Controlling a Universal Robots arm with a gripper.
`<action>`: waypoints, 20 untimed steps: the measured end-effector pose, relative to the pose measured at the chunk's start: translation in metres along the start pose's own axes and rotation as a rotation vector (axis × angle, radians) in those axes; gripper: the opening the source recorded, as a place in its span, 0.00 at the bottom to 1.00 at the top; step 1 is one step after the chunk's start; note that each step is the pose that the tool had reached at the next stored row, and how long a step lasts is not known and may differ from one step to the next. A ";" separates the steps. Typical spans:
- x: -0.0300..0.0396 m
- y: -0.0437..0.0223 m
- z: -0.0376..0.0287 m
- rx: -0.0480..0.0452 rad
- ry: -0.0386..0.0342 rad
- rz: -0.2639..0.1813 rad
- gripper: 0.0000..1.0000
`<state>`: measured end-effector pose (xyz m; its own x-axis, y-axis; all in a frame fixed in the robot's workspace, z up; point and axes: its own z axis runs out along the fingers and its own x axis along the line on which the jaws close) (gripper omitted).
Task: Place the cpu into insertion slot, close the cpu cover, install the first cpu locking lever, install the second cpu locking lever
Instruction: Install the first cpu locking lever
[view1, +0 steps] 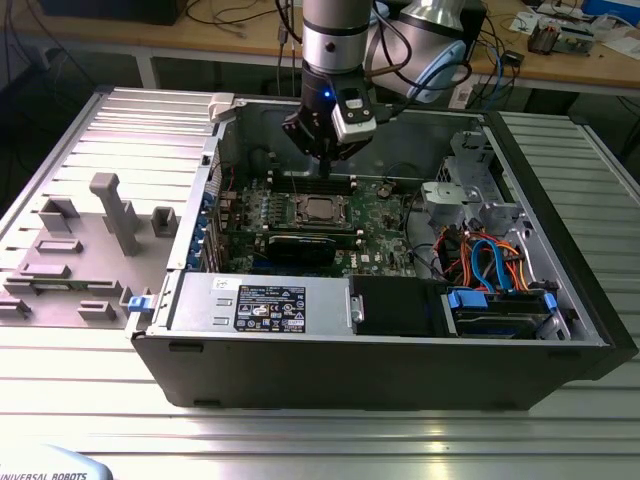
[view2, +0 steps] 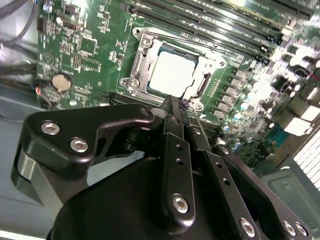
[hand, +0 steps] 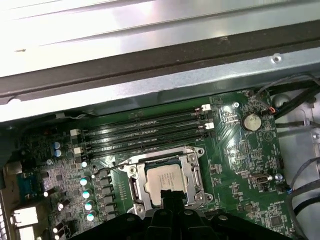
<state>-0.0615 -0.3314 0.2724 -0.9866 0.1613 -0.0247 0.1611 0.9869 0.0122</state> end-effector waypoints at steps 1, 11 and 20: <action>0.0000 0.0000 0.0001 -0.0009 0.0004 -0.037 0.11; 0.0000 0.0000 0.0001 -0.0070 0.0034 -0.283 0.11; 0.0000 0.0000 0.0001 -0.0087 0.0043 -0.354 0.11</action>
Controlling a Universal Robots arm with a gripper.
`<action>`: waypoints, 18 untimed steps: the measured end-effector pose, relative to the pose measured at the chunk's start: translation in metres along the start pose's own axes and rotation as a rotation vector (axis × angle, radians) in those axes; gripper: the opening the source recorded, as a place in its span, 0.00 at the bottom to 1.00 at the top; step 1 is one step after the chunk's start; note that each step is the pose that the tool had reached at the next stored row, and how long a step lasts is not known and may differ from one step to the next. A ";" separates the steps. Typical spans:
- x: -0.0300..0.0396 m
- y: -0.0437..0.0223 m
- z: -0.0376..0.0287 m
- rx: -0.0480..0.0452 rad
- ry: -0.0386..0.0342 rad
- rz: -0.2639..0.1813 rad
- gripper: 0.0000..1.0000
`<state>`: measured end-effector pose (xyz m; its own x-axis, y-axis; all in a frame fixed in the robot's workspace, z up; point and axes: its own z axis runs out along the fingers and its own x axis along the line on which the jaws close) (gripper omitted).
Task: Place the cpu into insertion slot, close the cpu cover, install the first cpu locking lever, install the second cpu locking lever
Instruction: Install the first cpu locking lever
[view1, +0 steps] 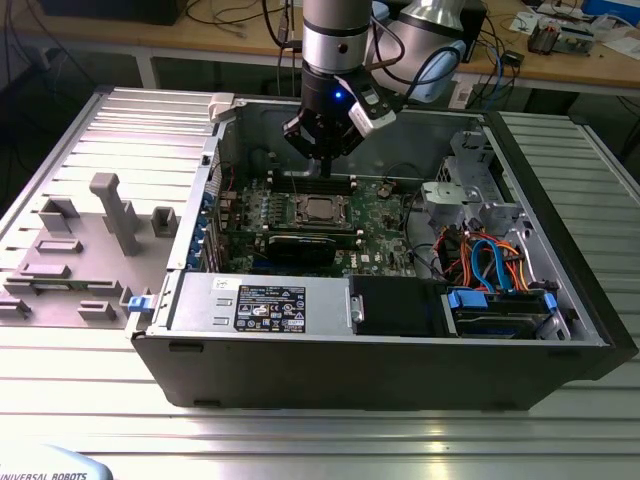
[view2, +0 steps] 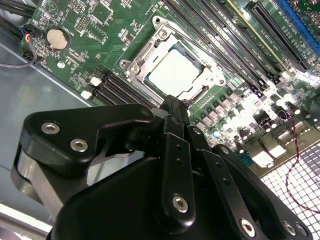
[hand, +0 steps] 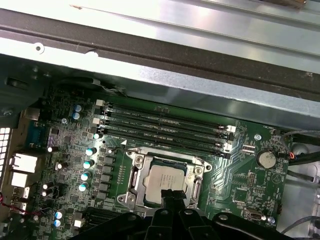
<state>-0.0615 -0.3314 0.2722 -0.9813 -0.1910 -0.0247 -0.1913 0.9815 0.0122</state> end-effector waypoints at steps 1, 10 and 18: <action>0.0000 0.0000 0.0000 0.0000 0.0001 0.000 0.11; 0.0000 0.0000 0.0000 0.0000 0.0000 -0.002 0.11; 0.0025 0.0004 0.0005 0.0001 0.0002 -0.008 0.11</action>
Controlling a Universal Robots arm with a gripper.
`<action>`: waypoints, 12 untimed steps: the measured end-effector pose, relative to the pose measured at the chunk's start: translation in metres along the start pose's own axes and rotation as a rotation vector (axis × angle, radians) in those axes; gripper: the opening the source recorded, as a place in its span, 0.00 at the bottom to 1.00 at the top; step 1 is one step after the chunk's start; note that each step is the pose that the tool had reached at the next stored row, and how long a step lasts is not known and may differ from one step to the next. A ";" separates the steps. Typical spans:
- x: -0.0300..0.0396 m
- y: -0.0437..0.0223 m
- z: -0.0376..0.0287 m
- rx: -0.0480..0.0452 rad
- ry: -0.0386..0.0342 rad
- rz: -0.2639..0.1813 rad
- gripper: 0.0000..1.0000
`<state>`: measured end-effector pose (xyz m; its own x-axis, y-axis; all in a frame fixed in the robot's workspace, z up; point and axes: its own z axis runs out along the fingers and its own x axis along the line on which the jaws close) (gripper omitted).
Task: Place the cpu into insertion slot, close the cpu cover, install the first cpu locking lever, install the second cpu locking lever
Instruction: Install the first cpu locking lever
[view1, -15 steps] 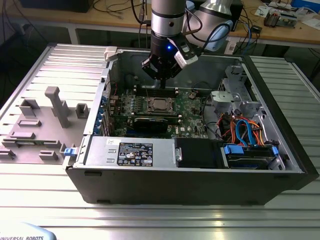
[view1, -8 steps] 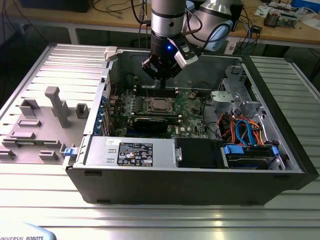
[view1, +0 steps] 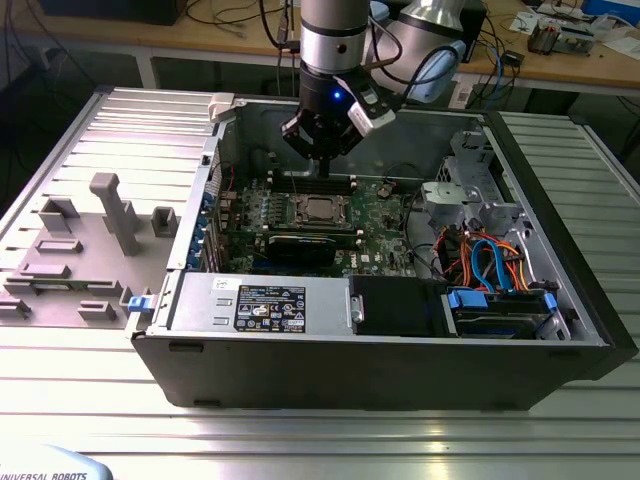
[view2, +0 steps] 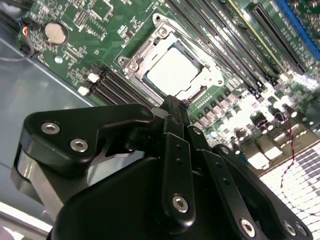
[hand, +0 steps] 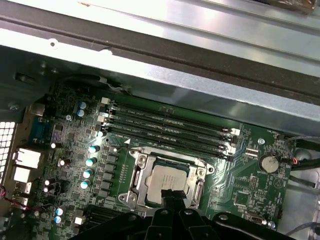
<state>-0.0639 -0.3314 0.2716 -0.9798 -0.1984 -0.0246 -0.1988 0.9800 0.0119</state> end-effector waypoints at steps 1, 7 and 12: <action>0.0000 0.0000 0.0003 0.0005 -0.0004 0.020 0.11; 0.0087 0.0018 0.0011 0.0023 -0.0015 0.100 0.11; 0.0202 0.0042 0.0008 0.0021 -0.0021 0.100 0.11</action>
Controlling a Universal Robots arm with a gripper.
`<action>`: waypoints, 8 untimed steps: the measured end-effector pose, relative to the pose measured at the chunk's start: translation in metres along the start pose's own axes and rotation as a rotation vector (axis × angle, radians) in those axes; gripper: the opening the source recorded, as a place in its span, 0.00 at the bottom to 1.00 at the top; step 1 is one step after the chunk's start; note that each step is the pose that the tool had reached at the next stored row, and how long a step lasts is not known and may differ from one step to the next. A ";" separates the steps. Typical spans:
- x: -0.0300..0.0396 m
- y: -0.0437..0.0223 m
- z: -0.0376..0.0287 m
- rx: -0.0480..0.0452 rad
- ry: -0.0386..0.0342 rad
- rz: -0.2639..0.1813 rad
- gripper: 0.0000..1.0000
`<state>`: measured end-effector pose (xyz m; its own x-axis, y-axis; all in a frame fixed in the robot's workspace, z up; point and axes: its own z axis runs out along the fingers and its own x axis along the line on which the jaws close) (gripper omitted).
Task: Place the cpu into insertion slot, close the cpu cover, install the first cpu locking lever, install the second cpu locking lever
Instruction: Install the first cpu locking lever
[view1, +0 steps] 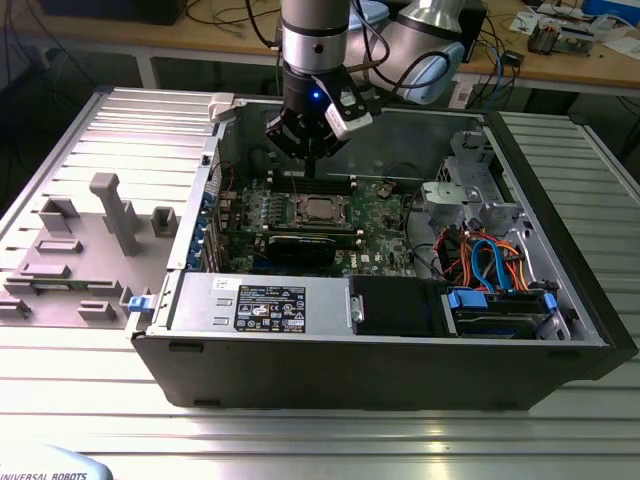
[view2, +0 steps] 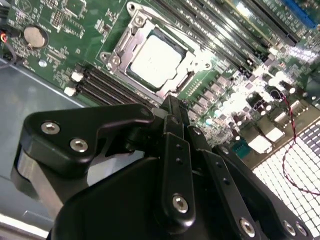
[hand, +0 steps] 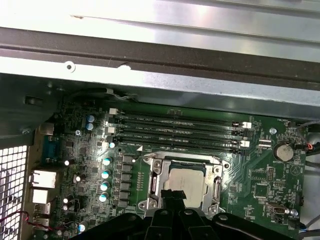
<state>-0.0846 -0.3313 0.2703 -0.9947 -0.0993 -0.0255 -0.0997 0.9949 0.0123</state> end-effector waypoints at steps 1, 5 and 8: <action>0.0000 0.0000 -0.0001 0.0001 0.0001 0.000 0.11; 0.0005 0.0000 -0.0001 0.0000 0.0001 0.000 0.11; 0.0005 0.0000 -0.0001 0.0001 0.0001 0.000 0.11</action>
<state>-0.0851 -0.3313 0.2704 -0.9947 -0.0993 -0.0254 -0.0997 0.9949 0.0123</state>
